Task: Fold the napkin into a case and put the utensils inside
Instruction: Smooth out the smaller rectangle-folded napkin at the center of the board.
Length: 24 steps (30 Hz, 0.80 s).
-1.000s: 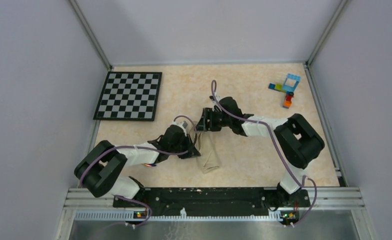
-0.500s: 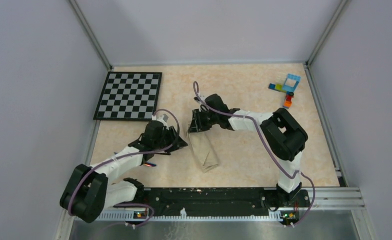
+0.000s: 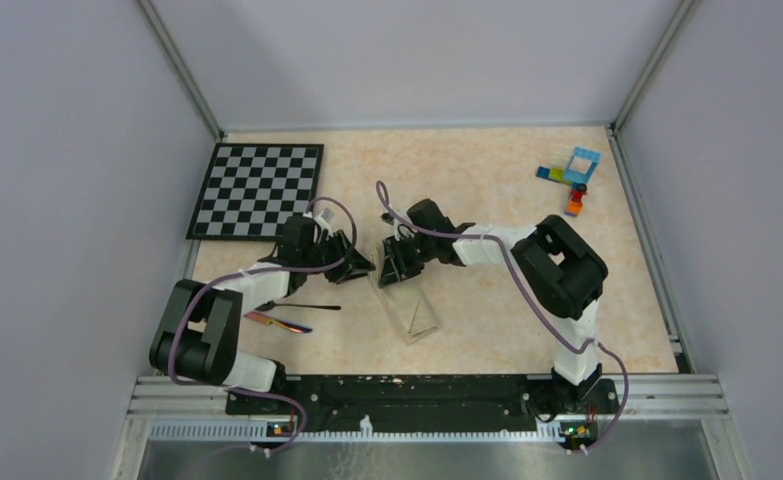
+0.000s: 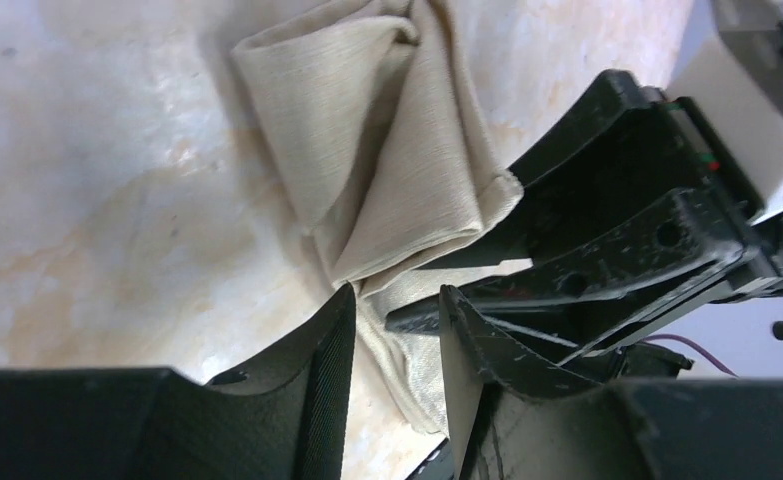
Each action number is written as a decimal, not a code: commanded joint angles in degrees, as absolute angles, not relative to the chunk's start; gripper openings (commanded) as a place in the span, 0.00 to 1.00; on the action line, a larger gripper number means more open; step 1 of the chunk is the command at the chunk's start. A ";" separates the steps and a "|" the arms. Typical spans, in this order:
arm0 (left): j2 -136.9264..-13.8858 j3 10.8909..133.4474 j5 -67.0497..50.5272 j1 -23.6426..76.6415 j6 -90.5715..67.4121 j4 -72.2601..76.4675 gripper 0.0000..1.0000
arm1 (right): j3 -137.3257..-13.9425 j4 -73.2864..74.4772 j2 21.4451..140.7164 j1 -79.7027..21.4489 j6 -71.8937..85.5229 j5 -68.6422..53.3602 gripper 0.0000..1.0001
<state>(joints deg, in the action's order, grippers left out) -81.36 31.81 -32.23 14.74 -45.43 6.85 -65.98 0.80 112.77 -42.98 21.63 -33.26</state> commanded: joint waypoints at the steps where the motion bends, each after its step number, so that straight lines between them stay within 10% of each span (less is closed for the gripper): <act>1: -83.03 35.55 -35.49 14.59 -43.69 11.96 0.42 | -64.69 -3.83 110.96 -43.33 21.43 -36.77 0.33; 24: -89.69 42.61 -33.53 14.67 -41.25 11.06 0.49 | -55.06 -2.51 101.60 -46.16 26.27 -37.50 0.30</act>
<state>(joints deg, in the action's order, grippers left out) -88.77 39.66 -33.28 14.72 -42.00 8.60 -56.82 -2.07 105.10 -43.77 26.00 -36.03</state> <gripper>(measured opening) 0.524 0.312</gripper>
